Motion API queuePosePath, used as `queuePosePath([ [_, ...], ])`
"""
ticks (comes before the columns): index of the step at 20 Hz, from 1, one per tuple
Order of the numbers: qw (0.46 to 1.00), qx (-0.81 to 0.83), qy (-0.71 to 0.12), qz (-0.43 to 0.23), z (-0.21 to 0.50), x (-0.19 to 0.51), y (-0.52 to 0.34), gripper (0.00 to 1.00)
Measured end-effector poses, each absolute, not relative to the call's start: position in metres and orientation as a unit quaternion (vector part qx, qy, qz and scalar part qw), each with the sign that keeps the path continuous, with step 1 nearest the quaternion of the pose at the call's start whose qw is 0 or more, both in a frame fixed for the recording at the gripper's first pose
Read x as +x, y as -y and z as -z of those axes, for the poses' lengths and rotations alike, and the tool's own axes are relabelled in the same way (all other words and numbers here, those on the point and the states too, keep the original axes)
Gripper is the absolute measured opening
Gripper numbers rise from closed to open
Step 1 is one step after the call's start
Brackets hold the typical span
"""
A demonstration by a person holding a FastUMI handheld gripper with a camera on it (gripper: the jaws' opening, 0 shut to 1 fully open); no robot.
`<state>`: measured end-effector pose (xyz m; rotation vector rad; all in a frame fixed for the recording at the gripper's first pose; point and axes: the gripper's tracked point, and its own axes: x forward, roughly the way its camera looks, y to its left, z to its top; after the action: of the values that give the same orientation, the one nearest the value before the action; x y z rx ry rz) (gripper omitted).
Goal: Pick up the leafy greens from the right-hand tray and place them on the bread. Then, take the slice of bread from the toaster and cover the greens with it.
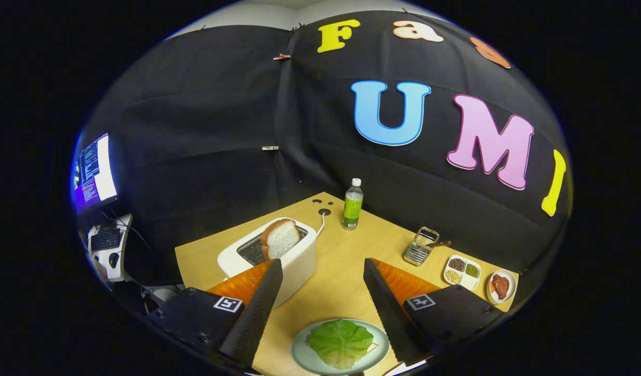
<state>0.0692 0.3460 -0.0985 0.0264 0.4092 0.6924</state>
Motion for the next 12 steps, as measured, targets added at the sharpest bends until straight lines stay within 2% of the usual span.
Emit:
queuePosePath([
  [12,0.916,0.067,-0.275,-0.284,0.136,0.106,-0.470,0.97],
])
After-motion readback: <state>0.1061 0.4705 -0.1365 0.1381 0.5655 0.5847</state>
